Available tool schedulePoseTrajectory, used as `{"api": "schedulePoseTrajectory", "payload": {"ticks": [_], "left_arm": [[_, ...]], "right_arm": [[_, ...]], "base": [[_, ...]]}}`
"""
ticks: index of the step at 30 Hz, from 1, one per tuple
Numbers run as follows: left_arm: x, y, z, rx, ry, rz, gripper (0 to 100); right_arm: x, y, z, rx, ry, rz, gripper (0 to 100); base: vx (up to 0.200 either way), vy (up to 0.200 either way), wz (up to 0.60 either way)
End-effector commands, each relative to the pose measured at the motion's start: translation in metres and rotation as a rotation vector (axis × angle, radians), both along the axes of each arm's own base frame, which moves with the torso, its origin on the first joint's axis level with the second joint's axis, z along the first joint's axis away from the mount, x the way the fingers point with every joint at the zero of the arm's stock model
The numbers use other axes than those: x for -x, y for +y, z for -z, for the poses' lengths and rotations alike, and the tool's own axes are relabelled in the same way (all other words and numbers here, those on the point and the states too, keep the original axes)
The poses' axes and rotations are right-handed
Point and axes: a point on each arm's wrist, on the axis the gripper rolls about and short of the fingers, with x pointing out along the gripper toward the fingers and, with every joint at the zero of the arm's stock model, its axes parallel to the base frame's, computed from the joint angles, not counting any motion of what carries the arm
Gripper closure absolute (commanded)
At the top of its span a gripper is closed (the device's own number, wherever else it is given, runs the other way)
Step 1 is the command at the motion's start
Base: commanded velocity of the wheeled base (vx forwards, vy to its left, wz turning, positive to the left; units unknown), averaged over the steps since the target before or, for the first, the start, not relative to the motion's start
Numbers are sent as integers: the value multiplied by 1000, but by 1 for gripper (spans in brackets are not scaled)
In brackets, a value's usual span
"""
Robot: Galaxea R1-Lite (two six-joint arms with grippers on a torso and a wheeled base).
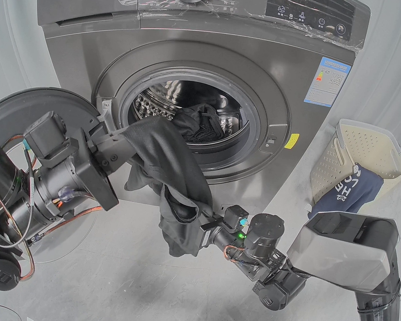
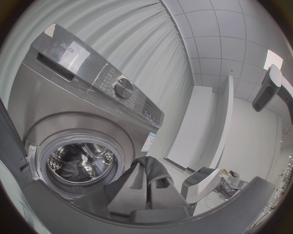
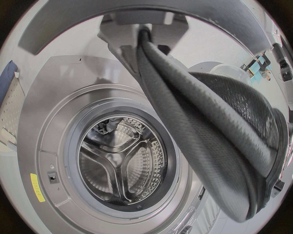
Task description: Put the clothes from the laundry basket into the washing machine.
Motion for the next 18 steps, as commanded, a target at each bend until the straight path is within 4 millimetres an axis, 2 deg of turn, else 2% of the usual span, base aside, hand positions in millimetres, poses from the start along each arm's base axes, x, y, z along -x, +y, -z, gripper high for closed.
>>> {"api": "schedulePoseTrajectory", "payload": {"ticks": [1,2,4,8,9,13,18], "left_arm": [[-11,9,8,-19,31,-55,100],[-17,14,17,-40,62,-85,100],[-19,15,23,-50,79,-93,100],[-27,16,48,-107,166,-116,100],[-27,16,48,-107,166,-116,100],[-38,22,78,-175,262,-140,100],[-45,26,97,-227,314,-151,100]], "right_arm": [[-3,-18,-24,-28,-28,41,100],[-2,-25,-38,-47,-47,54,100],[-2,-26,-43,-55,-56,57,100],[1,-28,-61,-88,-89,61,100],[1,-28,-62,-89,-90,61,100],[5,-32,-83,-134,-124,93,100],[7,-34,-92,-152,-140,98,100]], "base": [[0,0,0],[0,0,0],[0,0,0],[0,0,0],[0,0,0],[0,0,0],[0,0,0]]}}
